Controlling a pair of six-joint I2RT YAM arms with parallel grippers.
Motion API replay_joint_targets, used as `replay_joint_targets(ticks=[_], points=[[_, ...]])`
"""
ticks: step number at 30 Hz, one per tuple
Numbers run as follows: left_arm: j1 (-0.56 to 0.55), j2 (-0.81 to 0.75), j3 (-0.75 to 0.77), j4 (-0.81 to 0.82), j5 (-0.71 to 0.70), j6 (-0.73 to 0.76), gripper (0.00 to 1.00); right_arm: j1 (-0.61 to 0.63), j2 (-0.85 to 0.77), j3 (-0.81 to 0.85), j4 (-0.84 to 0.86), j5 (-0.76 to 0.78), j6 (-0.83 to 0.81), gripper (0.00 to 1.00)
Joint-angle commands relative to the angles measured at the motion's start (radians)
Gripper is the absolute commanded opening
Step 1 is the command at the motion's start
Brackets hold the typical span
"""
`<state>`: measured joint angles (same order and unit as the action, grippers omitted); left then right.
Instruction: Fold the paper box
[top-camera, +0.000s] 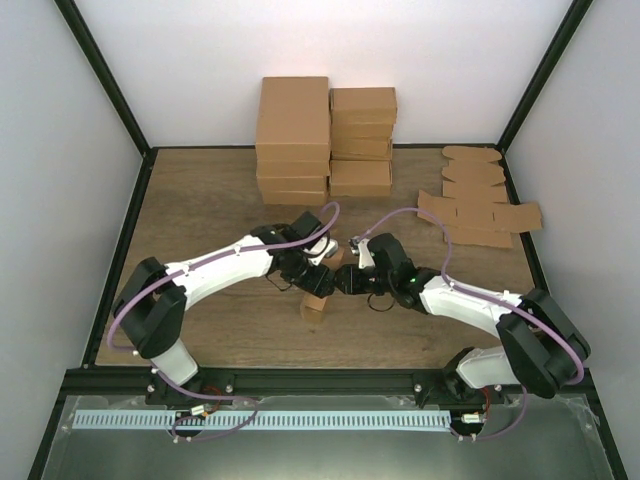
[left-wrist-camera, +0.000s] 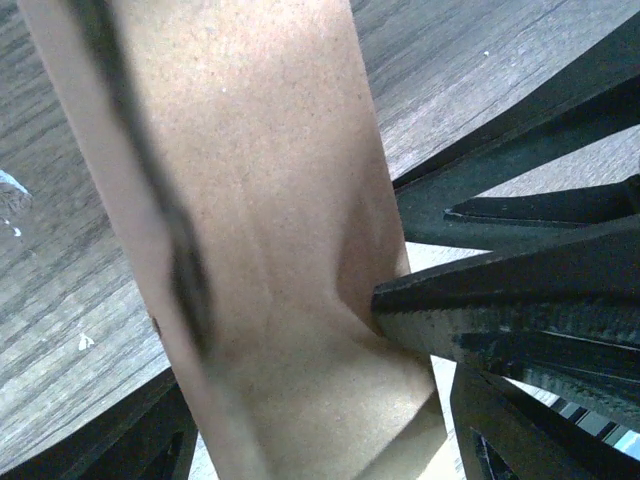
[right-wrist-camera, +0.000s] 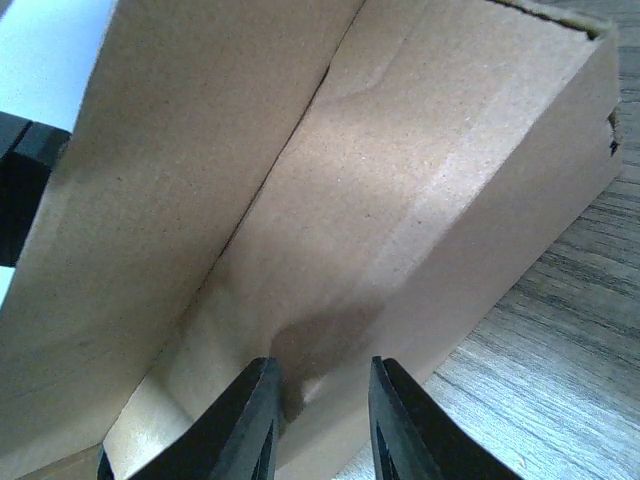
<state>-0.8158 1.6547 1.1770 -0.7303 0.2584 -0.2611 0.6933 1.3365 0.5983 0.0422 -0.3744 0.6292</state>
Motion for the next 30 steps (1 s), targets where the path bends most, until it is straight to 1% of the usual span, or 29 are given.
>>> replay_joint_targets(ticks=[1, 8, 13, 15, 19, 23, 26, 30], points=[[-0.027, 0.02, 0.062, -0.018, -0.04, -0.004, 0.7, 0.006, 0.006, -0.026, -0.08, 0.005, 0.004, 0.27], [-0.058, 0.035, 0.102, -0.073, -0.112, -0.013, 0.65, 0.005, -0.011, -0.015, -0.102, 0.026, -0.001, 0.29], [-0.06, 0.031, 0.109, -0.09, -0.133, -0.001, 0.63, 0.004, -0.029, 0.029, -0.174, 0.083, -0.032, 0.35], [-0.06, 0.035, 0.11, -0.095, -0.13, 0.007, 0.63, -0.007, -0.032, 0.055, -0.216, 0.105, -0.053, 0.36], [-0.06, 0.039, 0.104, -0.095, -0.12, 0.015, 0.63, -0.062, -0.072, 0.065, -0.249, 0.099, -0.087, 0.37], [-0.053, 0.022, 0.093, -0.083, -0.082, 0.027, 0.63, -0.125, -0.127, 0.073, -0.287, 0.104, -0.159, 0.39], [-0.043, 0.003, 0.086, -0.084, -0.042, 0.043, 0.63, -0.149, -0.158, 0.093, -0.308, 0.129, -0.233, 0.39], [-0.032, -0.021, 0.077, -0.087, 0.05, 0.078, 0.62, -0.166, -0.196, 0.1, -0.258, 0.149, -0.304, 0.4]])
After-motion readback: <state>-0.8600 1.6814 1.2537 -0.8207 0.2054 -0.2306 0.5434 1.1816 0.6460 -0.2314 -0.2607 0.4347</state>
